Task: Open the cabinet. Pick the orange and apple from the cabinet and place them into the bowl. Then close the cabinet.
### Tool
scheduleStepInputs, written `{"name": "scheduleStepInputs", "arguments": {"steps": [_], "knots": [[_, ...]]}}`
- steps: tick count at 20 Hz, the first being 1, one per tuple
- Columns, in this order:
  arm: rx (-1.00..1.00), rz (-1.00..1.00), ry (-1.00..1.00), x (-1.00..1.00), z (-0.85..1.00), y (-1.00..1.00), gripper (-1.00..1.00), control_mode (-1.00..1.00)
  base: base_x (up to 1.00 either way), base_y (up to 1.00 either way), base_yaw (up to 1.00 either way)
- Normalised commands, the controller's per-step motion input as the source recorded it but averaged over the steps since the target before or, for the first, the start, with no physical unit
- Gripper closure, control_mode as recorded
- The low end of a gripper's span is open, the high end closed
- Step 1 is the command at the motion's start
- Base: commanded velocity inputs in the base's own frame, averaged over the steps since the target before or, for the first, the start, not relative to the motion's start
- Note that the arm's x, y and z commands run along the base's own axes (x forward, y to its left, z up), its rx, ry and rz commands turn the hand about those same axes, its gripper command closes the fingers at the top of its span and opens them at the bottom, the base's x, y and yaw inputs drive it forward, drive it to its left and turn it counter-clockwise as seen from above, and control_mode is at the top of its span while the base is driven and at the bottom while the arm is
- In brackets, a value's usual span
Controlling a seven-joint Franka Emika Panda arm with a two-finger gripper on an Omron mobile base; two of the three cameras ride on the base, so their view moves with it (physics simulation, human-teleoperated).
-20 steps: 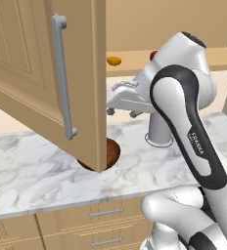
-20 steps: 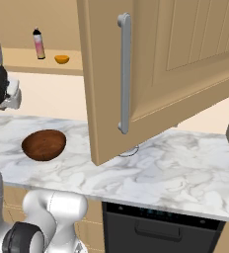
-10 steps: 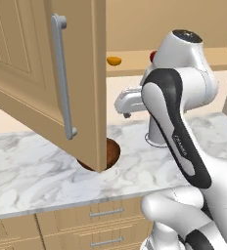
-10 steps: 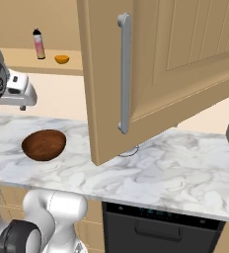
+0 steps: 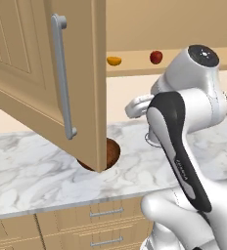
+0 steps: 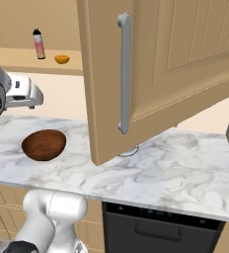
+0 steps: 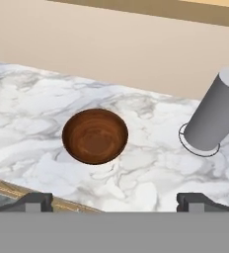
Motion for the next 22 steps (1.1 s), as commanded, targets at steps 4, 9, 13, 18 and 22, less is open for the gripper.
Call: {"name": "scheduleStepInputs", "arguments": {"steps": [4,9,13,18,22], "knots": [[0.0,0.0,-0.03,-0.01,0.0,-0.29,-1.0,-1.0,0.0,0.0,0.0],[0.0,0.0,-0.07,0.02,0.02,-0.15,-1.0,-1.0,0.0,0.0,0.0],[0.0,0.0,-0.01,0.12,0.16,-0.04,-1.0,-1.0,0.0,0.0,0.0],[0.0,-0.02,0.0,0.23,0.32,0.0,-1.0,-1.0,0.0,0.0,0.0],[0.0,-0.04,-0.09,0.28,0.09,0.0,-1.0,-1.0,0.0,0.0,0.0]]}}
